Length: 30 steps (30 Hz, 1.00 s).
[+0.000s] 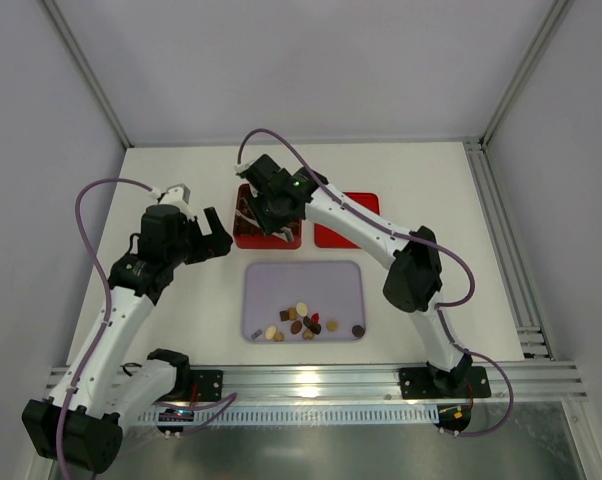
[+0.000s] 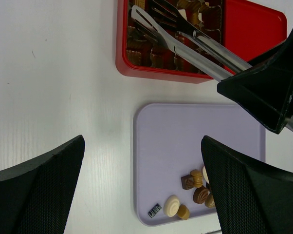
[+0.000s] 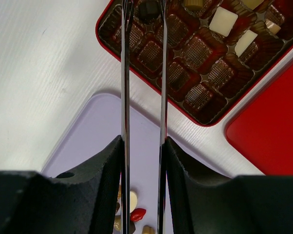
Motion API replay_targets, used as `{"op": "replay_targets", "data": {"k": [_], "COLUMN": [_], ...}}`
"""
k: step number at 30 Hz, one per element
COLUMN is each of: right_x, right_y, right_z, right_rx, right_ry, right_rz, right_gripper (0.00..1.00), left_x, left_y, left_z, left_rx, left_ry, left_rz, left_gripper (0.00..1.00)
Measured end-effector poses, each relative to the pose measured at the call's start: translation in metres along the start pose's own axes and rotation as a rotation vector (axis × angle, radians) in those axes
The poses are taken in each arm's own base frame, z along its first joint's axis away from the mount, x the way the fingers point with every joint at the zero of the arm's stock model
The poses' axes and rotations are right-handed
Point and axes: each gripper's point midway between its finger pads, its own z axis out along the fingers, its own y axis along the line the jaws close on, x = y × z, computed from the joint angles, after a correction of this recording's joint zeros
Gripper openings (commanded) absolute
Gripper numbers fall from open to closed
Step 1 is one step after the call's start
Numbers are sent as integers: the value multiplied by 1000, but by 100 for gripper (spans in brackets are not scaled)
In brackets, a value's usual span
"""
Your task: Pack the chocolate
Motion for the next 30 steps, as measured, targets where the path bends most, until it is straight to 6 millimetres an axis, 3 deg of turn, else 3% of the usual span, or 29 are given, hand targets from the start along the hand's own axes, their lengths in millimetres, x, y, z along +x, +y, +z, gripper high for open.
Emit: {"op": "replay_targets", "data": {"k": [9,14,21,25,30], "right_x": [-14,-4,54,111,174], "right_y": [-7,-15,-19,-15,-12], "right_z": [-21,-64,-134,-144,-139], "right_rx": [30,39,31,21,14], "right_ry": [-47,-73,-76,5,135], "right_rz": [3,13,9,-12,-19], "right_gripper": [40,40,40,40,40], "left_x": [0,-1,-2,-2,-2], "left_y": [0,0,0,0,1], "left_z": [0,-1,-2,-2,-2], "left_rx": [0,-1,-1,-2,-3], "left_ry": [-1,-4,-13,-13,-14], "left_rz": [0,0,0,0,-1], "left_gripper": [100,100,100,100,100]}}
